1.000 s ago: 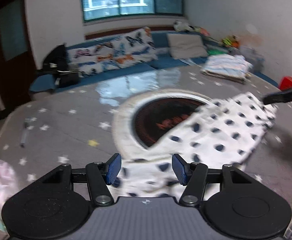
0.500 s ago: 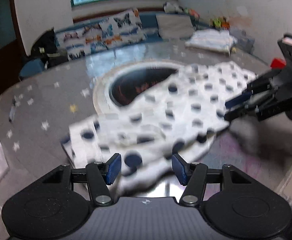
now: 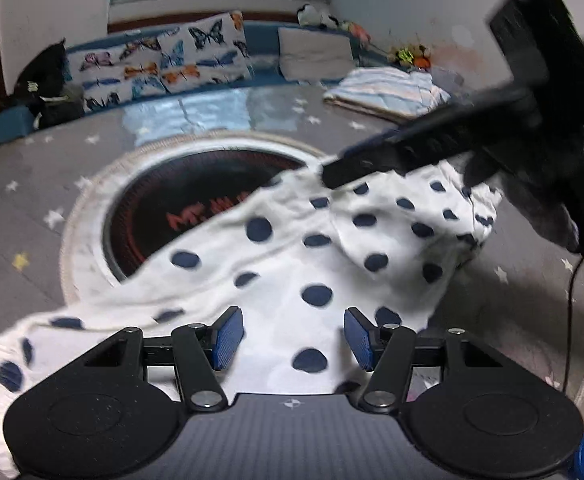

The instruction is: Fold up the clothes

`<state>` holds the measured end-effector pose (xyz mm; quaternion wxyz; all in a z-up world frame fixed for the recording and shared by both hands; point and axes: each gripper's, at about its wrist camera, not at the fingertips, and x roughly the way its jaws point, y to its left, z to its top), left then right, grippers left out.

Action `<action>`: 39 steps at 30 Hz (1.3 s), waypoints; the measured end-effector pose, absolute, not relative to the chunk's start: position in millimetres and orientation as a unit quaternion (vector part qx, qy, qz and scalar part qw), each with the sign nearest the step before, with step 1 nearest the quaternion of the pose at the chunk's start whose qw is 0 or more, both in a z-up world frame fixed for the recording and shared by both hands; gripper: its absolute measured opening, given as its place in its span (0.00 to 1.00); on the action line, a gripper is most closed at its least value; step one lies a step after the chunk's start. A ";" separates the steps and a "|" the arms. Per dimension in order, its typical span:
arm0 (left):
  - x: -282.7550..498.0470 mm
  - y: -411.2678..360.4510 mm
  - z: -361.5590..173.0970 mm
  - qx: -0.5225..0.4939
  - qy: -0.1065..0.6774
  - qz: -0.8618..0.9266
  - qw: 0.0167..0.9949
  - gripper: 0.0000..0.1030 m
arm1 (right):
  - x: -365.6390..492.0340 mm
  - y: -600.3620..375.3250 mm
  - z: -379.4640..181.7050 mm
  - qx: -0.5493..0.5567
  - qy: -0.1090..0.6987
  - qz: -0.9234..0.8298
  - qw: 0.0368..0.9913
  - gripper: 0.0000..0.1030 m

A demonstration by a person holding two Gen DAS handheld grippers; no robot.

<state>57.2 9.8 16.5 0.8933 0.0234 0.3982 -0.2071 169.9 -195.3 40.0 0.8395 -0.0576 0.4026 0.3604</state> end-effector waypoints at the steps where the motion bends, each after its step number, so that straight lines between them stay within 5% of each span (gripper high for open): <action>1: 56.6 8.8 13.5 0.023 0.402 -0.210 0.891 0.58 | 172.9 -190.8 36.6 -0.059 0.410 0.370 0.832 0.37; 14: 49.1 9.2 6.9 0.025 0.404 -0.228 0.886 0.63 | 243.6 -189.6 8.1 -0.012 0.427 0.299 0.853 0.36; 25: 51.7 10.1 6.2 0.019 0.402 -0.235 0.885 0.68 | 214.3 -163.7 10.0 -0.106 0.426 0.361 0.822 0.31; 39: 50.3 10.4 6.2 0.018 0.398 -0.238 0.886 0.69 | 196.3 -201.8 27.9 -0.083 0.408 0.296 0.860 0.30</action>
